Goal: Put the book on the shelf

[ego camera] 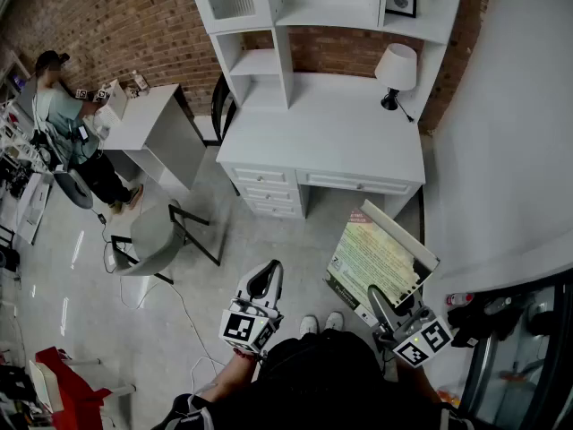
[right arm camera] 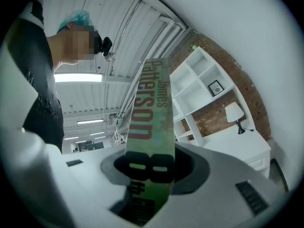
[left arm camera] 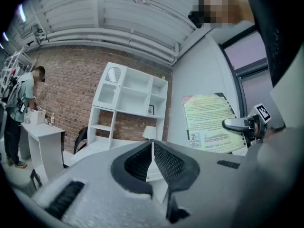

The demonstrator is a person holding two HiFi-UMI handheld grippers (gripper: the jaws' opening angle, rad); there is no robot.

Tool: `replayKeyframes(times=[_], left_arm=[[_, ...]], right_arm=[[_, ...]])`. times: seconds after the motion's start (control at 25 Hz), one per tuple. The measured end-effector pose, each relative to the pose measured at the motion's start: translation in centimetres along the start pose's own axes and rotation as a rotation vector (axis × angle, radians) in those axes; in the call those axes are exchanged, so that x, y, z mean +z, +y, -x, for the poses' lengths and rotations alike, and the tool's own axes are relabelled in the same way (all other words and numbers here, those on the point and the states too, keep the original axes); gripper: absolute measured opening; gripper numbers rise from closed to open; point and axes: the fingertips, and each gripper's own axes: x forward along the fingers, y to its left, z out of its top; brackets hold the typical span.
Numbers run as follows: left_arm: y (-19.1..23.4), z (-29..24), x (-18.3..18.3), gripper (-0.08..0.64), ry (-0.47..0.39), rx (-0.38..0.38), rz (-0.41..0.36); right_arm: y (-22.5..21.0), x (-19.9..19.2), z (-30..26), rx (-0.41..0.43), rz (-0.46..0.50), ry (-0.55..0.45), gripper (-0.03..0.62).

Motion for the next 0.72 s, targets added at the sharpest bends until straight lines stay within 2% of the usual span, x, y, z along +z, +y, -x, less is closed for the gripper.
replayKeyframes(times=[0.12, 0.28, 0.4, 0.72], left_arm=[[-0.7, -0.4, 0.3, 0.029, -0.009, -0.016, -0.029], [-1.5, -1.4, 1.2, 0.029, 0.000, -0.037, -0.013], [-2.8, -2.1, 1.2, 0.029, -0.002, -0.048, -0.034], [-5.1, -2.7, 2.1, 0.029, -0.017, -0.018, -0.038]], right_arm=[[-0.7, 0.1, 0.8, -0.033, 0.005, -0.024, 0.167], [-1.4, 0.5, 1.1, -0.065, 0.023, -0.045, 0.167], [-2.4, 0.8, 2.6, -0.080, 0.033, -0.059, 0.167], [-5.2, 0.7, 4.3, -0.067, 0.032, -0.063, 0.167]])
